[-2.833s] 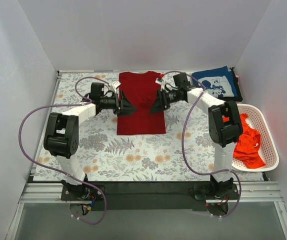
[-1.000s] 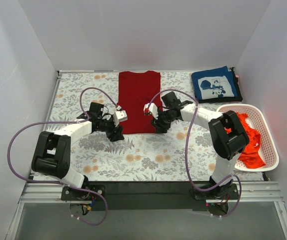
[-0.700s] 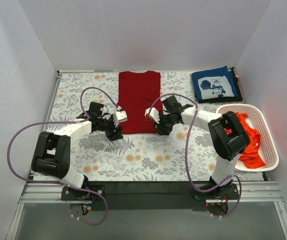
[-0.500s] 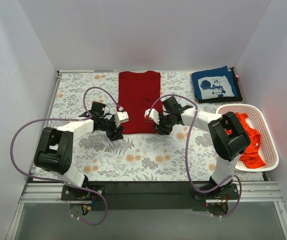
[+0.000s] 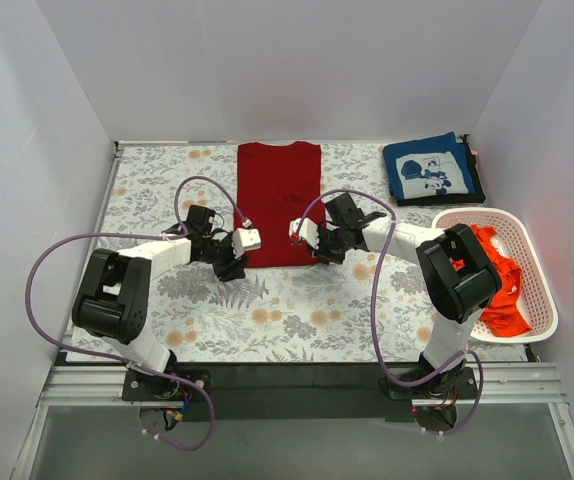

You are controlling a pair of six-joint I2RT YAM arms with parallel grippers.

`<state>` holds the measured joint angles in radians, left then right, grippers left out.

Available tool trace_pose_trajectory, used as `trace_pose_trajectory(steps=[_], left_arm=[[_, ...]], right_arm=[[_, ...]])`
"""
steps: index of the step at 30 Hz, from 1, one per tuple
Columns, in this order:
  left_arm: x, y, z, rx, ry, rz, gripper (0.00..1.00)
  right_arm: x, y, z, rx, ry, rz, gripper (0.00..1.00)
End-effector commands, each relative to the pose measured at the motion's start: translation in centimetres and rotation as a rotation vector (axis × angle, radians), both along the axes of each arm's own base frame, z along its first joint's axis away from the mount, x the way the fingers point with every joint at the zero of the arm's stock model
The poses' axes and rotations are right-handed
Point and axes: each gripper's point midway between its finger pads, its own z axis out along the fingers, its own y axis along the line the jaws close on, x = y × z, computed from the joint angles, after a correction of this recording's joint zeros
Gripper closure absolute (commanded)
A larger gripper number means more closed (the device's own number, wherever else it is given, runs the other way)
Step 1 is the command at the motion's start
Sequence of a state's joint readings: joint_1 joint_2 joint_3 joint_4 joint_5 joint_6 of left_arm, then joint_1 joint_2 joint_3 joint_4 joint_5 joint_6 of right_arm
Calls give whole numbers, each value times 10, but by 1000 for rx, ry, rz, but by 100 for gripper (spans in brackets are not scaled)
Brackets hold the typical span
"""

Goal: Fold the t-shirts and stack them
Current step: Fold the tshirt

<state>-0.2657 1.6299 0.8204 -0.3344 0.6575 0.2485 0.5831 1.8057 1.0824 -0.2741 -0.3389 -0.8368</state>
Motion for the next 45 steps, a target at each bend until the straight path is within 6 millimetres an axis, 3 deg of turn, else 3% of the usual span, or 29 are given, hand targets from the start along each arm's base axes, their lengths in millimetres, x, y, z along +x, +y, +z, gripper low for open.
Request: trace_pose_trajectory(steps=[1,4,7,12,20,24,26,28,36,41,45], left_arm=[[6,-8,29,-44,-74,-39,57],[11,-16,50,-92,-105,-45,58],[14,-17,53,-95,-121,-54,58],[15,-11,32,-45,-104,-66,58],[0,0,-4,29,-59,-128,59],[1,3,-13,54,-36,-126,67],[0,5,-13,65,-29,-133,84],[4,3,-7,62,-33,-141,100],[18,-12,41,-22,-59,-115,100],[7,-12,56,-36,-52,-115,100],[-8,-12,78,-67,-62,-126,100]], right_arm=[[-14,-14,-16,-63,34,9,99],[-14,-14,-14,-59,32,13,99],[-16,-12,-12,-53,42,18,99],[-14,-10,-11,-44,48,10,99],[-12,-6,-9,-37,64,0,99],[-12,-7,-7,-39,69,-11,99],[-12,-9,-5,-36,68,-15,99],[-11,-10,1,-28,72,-23,99],[0,-9,38,3,42,-36,99],[-6,-14,55,9,41,-35,99],[-23,-21,64,12,72,-21,99]])
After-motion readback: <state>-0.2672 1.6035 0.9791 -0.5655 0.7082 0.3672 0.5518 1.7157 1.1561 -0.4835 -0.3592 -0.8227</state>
